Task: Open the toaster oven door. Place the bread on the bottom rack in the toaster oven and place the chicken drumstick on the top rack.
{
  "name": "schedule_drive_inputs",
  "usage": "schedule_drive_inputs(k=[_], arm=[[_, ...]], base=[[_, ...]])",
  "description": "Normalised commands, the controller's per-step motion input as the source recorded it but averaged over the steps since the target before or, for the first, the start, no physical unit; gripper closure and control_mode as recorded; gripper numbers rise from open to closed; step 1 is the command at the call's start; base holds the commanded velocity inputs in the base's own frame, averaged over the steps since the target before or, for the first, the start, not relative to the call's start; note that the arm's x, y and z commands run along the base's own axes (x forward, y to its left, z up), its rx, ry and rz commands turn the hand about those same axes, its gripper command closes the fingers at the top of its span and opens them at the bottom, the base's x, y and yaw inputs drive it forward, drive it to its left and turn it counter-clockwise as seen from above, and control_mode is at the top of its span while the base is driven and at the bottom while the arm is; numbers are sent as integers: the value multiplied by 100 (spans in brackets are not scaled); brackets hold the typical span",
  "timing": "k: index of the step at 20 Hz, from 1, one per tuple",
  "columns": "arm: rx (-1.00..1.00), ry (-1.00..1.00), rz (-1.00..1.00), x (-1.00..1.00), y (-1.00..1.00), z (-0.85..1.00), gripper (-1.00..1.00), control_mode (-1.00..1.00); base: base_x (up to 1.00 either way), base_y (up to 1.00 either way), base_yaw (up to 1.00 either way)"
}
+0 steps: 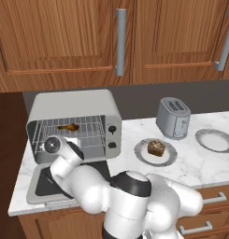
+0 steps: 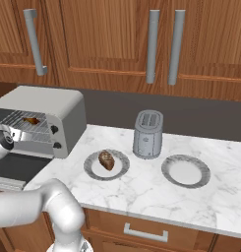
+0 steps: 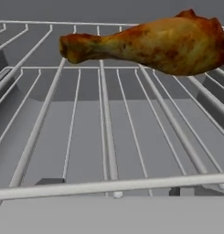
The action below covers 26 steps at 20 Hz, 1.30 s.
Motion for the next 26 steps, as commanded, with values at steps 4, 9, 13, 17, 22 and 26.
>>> schedule_drive_inputs(k=[4,9,13,17,22,26], arm=[[0,9,0,-6,-13,-16,-100,-100],[0,34,0,-37,-1,-2,-100,-100],[-2,44,0,-62,0,-4,-100,-100],[-1,36,0,-85,0,-25,-100,-100],[-1,30,0,-98,0,-33,-100,-100],[0,6,0,-32,-13,52,-100,-100]], base=[[0,0,0],[0,0,0],[0,0,0],[0,0,0],[0,0,0],[0,0,0]])
